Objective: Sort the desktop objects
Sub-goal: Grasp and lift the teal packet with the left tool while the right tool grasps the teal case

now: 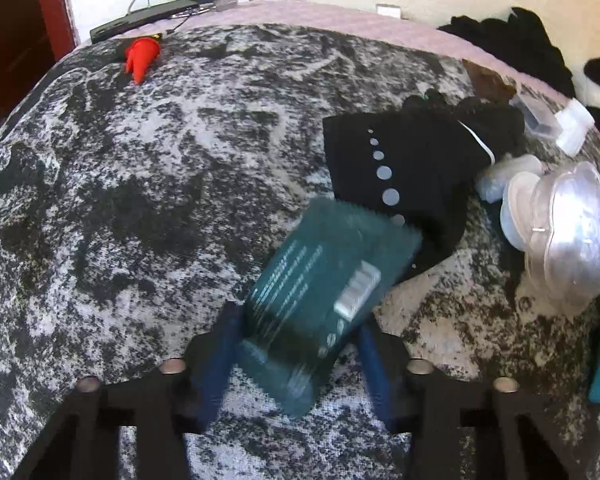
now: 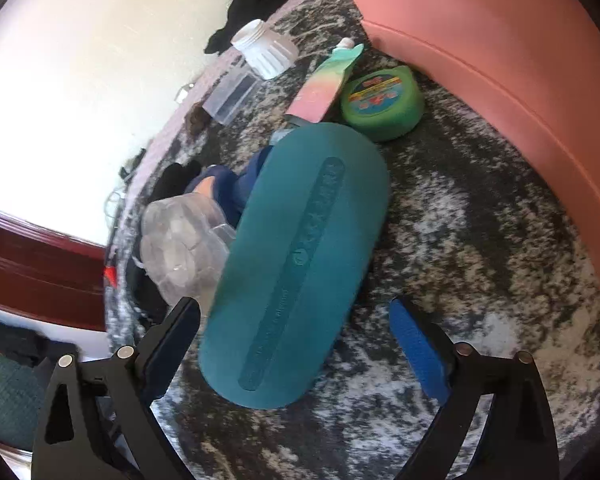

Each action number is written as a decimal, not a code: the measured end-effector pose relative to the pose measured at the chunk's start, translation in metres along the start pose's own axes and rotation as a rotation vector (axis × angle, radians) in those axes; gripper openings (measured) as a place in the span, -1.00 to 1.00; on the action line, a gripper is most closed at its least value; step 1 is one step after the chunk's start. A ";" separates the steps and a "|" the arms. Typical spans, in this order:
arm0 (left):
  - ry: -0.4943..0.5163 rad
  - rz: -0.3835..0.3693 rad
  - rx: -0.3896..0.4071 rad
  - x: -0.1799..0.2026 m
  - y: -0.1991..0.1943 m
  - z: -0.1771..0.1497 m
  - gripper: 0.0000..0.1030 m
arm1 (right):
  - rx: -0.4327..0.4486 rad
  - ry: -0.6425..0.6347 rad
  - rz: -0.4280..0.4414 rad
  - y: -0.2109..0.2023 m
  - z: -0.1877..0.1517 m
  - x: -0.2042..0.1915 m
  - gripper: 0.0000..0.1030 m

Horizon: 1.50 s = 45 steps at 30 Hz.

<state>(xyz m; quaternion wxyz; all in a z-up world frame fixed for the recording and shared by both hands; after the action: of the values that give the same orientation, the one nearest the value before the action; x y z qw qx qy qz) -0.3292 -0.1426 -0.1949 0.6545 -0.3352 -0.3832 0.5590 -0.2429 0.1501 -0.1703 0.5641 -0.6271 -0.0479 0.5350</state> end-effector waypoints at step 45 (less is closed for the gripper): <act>0.145 0.062 0.180 0.074 -0.179 -0.038 -0.86 | 0.001 -0.272 0.201 -0.108 -0.059 -0.060 -1.00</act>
<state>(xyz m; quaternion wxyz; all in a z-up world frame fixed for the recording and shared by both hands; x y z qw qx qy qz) -0.2048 -0.0965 -0.0482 0.6904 -0.3262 -0.2725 0.5854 -0.1665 0.1104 -0.0632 0.4964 -0.5502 -0.0604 0.6687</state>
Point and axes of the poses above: each gripper's, at about its wrist camera, not at the fingertips, and y roughly the way its jaws point, x to its right, z to its top, the point moved 7 cm from there along y, roughly the way its jaws point, and after that the axes turned 2 degrees about -x, right-handed, at the moved point
